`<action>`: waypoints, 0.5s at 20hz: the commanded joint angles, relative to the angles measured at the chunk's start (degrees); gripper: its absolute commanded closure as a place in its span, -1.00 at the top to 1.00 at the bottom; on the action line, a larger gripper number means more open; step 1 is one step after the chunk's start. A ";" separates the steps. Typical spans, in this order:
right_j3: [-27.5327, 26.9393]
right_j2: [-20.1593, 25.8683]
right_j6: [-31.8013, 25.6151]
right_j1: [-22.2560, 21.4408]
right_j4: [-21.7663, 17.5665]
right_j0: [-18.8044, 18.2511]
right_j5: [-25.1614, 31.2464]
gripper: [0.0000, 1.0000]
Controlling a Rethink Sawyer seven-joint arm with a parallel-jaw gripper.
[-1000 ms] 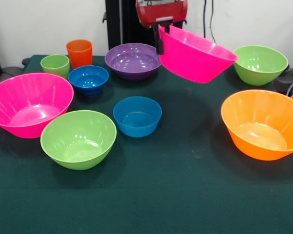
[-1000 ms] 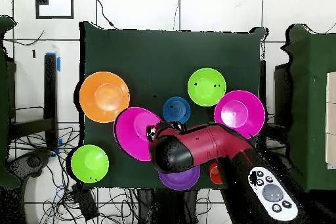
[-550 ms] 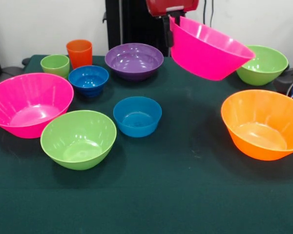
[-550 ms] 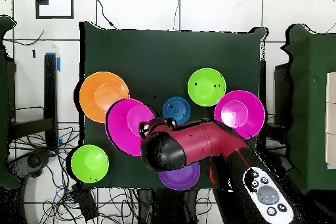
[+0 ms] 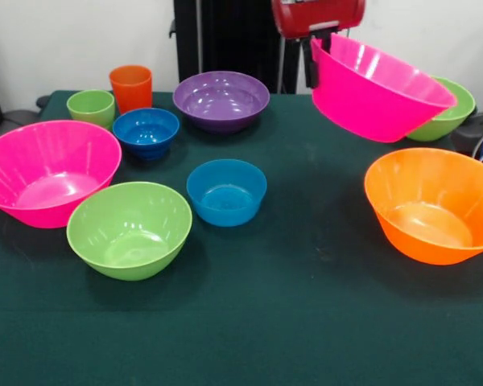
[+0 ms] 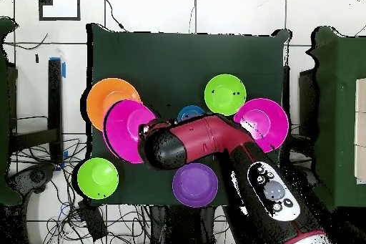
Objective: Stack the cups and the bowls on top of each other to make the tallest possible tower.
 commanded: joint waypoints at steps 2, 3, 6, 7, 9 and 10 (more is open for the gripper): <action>-11.27 -1.36 -1.54 4.02 0.60 5.31 10.77 -1.00; -15.11 -2.81 0.00 4.49 -0.21 7.62 13.04 -1.00; -20.55 -4.49 1.33 5.31 -1.50 10.65 16.29 -1.00; -23.00 -5.19 1.81 5.82 -1.60 11.85 18.43 -1.00; -26.68 -5.82 1.67 6.74 -1.77 13.17 21.36 -1.00; -27.99 -5.99 1.24 7.09 -1.56 13.52 22.67 -1.00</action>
